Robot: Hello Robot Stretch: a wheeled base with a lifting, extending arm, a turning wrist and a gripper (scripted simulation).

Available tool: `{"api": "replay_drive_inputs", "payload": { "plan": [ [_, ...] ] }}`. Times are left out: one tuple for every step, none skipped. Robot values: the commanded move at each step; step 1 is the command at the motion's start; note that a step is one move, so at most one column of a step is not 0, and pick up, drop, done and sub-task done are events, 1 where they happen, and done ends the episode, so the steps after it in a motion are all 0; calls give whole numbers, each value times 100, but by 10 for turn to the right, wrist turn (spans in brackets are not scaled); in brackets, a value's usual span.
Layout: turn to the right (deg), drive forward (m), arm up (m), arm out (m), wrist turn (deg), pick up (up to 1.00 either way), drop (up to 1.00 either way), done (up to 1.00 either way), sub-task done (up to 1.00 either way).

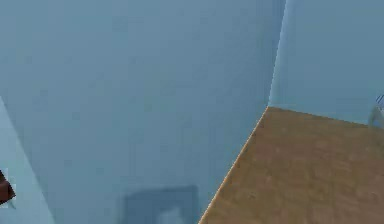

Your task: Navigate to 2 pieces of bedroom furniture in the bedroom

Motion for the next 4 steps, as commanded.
{"api": "replay_drive_inputs", "payload": {
  "plan": [
    [450, 0, 0, 0, 0, 0, 0, 0, 0],
    [450, 0, 0, 0, 0, 0, 0, 0, 0],
    [450, 0, 0, 0, 0, 0, 0, 0, 0],
    [360, 0, 0, 0, 0, 0, 0, 0, 0]
  ]
}}
